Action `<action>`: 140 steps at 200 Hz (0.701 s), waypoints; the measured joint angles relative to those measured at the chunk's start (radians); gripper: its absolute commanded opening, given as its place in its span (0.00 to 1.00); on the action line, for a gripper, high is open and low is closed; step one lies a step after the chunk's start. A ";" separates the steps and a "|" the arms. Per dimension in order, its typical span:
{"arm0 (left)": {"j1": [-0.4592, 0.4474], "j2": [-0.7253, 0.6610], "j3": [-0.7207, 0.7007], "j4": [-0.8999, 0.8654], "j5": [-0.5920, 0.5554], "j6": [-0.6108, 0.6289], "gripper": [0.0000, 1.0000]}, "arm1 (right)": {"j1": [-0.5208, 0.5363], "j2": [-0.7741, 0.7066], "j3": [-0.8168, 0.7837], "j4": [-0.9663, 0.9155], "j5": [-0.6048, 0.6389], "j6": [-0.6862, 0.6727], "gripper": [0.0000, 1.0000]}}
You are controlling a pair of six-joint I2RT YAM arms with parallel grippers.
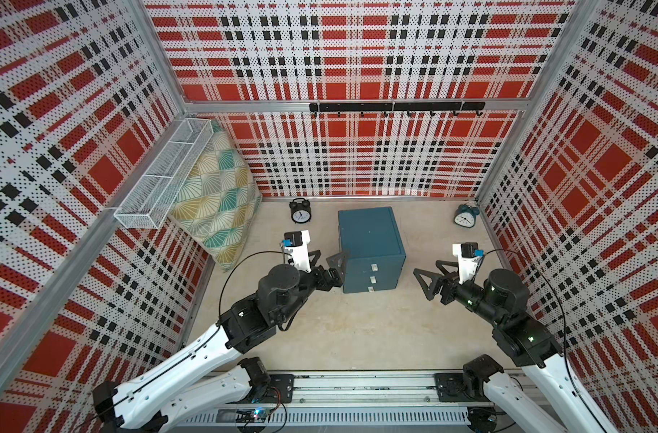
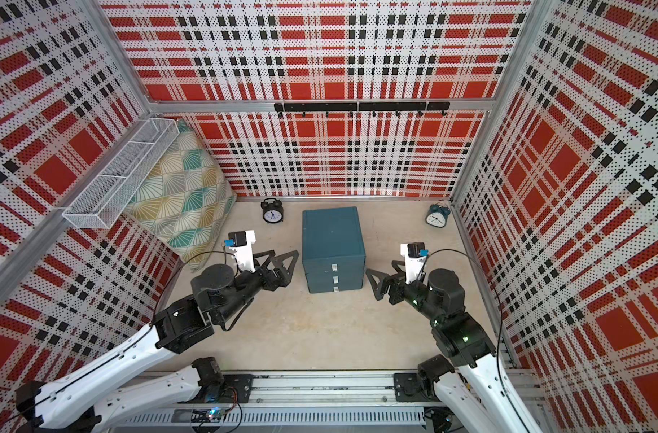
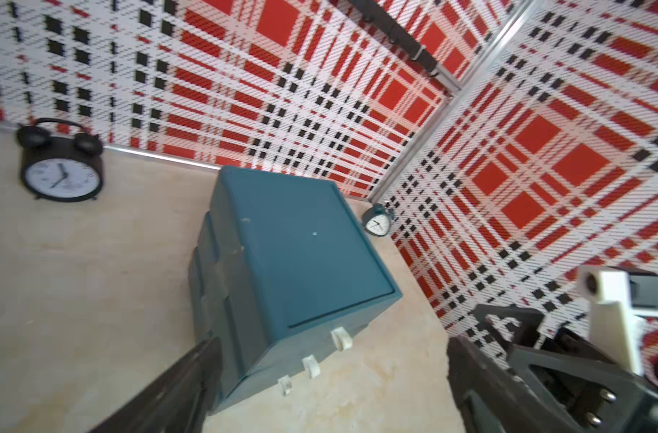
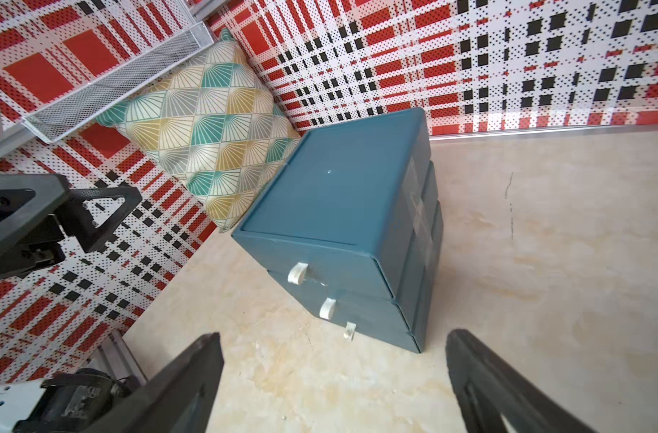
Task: Place the cookies into the drawer by color
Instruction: Reset both arms
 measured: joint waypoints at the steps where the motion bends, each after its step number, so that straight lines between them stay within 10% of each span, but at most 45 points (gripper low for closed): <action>1: 0.002 -0.002 -0.008 0.004 -0.005 -0.001 0.99 | 0.000 -0.003 -0.005 0.002 0.003 -0.002 1.00; 25: 0.073 -0.021 -0.135 0.093 -0.023 0.004 0.99 | 0.000 -0.026 -0.082 0.041 0.095 -0.027 1.00; 65: 0.439 0.029 -0.257 0.234 0.138 0.000 0.99 | -0.019 0.072 -0.101 0.136 0.250 -0.087 1.00; 140: 0.826 0.071 -0.397 0.433 0.249 0.063 0.99 | -0.394 0.264 -0.179 0.438 0.235 -0.112 1.00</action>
